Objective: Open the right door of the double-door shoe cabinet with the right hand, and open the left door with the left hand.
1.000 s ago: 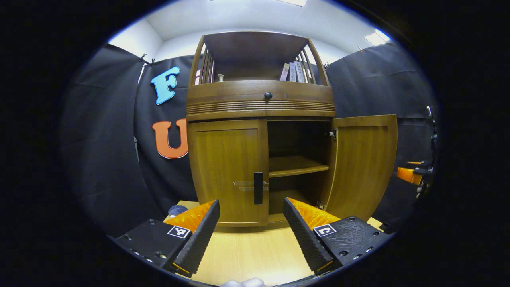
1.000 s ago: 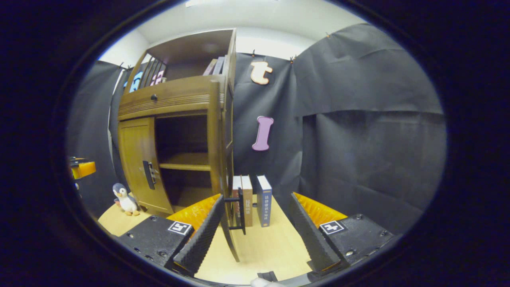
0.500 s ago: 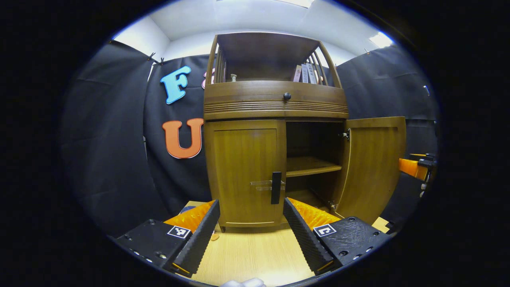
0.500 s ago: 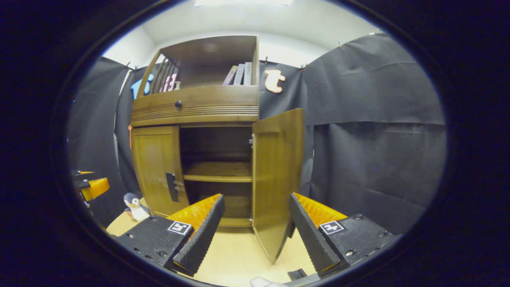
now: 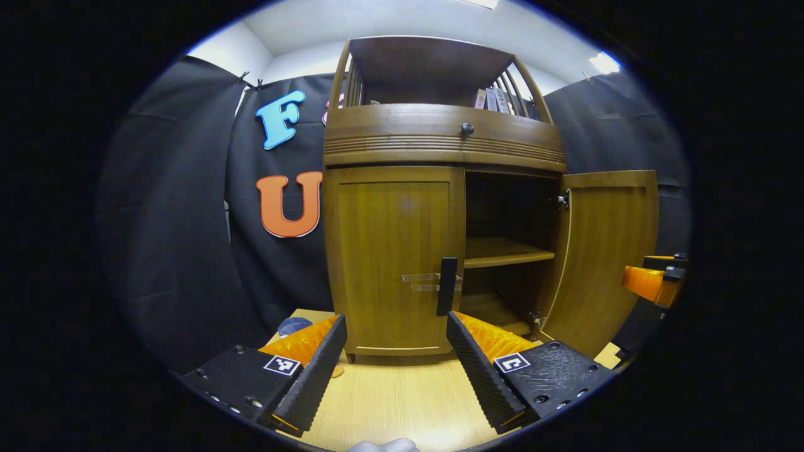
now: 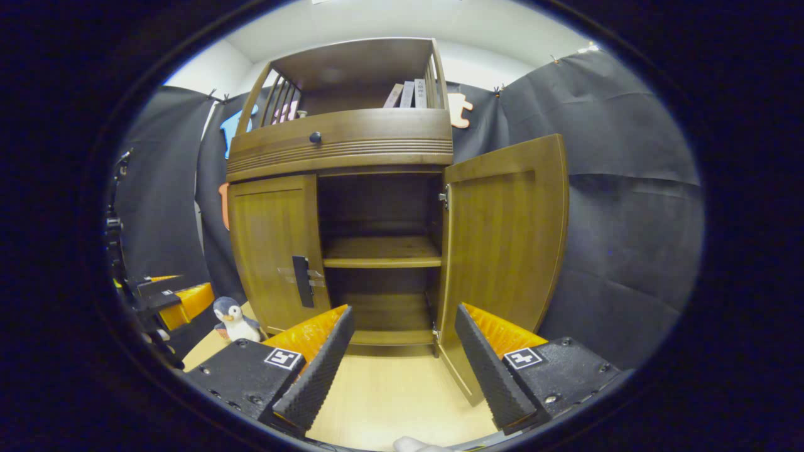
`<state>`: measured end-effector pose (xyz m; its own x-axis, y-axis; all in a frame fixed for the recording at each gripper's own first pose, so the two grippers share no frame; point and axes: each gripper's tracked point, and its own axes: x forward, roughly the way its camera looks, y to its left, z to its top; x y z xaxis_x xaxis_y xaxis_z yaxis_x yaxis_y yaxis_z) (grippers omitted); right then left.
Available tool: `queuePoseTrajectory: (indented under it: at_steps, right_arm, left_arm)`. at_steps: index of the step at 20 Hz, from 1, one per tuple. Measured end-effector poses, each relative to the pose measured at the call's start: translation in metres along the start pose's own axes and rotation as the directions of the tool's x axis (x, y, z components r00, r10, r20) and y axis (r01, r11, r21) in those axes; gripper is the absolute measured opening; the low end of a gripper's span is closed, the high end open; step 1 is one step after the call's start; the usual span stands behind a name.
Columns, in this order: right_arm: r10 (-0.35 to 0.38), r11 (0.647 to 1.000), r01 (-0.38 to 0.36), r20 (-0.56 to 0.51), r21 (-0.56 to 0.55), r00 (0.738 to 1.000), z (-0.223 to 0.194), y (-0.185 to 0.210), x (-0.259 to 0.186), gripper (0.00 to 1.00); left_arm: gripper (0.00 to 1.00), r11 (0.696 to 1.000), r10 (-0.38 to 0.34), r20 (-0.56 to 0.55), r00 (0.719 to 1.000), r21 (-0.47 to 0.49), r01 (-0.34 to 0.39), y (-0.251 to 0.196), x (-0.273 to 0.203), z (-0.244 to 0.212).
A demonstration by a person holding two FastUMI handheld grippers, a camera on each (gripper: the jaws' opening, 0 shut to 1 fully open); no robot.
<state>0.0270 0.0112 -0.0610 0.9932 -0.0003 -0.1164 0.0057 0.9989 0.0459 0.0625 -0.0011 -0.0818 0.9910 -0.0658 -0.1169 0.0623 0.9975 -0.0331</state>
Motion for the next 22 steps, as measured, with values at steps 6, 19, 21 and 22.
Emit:
queuePoseTrajectory:
  at_steps: [6, 19, 21, 22]
  right_arm:
    - [-0.019, 1.0, 0.018, -0.029, -0.026, 0.999, -0.001, 0.004, 0.002, 1.0]
    - [-0.09, 0.994, 0.083, -0.09, -0.077, 0.992, -0.011, -0.019, -0.013, 1.0]
    - [-0.083, 0.994, 0.076, -0.088, -0.081, 0.993, -0.011, -0.019, -0.016, 1.0]
    - [-0.084, 0.993, 0.077, -0.088, -0.085, 0.993, -0.011, -0.021, -0.015, 1.0]
  left_arm:
    - [0.96, 0.999, -0.053, 0.023, 0.998, -0.011, 0.053, -0.026, 0.076, -0.015]
    - [0.96, 0.995, -0.096, 0.02, 0.995, -0.005, 0.096, -0.079, 0.2, -0.025]
    - [0.96, 0.996, -0.091, 0.022, 0.996, -0.005, 0.091, -0.081, 0.211, -0.024]
    - [0.95, 0.997, -0.079, 0.025, 0.997, 0.008, 0.079, -0.08, 0.216, -0.022]
